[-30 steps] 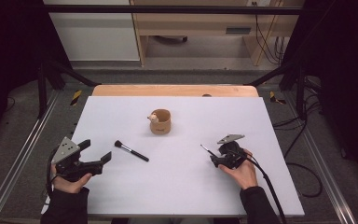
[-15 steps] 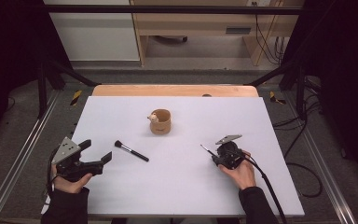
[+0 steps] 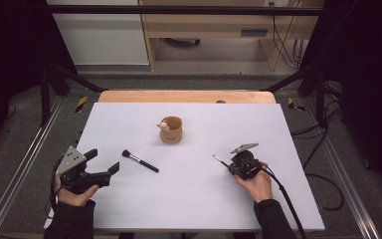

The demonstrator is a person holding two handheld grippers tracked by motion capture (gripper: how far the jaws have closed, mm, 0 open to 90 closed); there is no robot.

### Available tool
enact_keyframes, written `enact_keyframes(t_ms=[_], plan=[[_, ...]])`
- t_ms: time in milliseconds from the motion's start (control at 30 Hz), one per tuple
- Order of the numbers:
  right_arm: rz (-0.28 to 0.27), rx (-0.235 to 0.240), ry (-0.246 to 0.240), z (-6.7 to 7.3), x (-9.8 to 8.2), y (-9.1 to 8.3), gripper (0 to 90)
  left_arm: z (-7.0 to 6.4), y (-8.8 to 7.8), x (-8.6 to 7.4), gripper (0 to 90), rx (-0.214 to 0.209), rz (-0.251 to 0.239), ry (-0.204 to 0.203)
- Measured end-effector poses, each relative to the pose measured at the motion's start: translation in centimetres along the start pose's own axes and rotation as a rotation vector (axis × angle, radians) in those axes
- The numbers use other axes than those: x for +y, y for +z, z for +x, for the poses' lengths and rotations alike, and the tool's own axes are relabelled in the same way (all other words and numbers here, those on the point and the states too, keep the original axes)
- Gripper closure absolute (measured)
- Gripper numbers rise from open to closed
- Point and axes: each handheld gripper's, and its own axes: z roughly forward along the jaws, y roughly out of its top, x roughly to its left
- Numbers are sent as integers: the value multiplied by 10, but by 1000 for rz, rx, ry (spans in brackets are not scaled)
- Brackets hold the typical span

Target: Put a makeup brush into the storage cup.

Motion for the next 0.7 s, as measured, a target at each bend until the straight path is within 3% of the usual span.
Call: enact_keyframes(t_ms=[533, 633, 700], plan=[[-6, -9, 32, -1, 0, 0, 846, 0, 0, 0, 77, -1, 4, 4], [-27, -4, 19, -1, 1, -6, 714, 0, 0, 0, 77, -1, 4, 3], [-36, 2, 16, -1, 2, -10, 694, 1, 0, 0, 77, -1, 0, -2]])
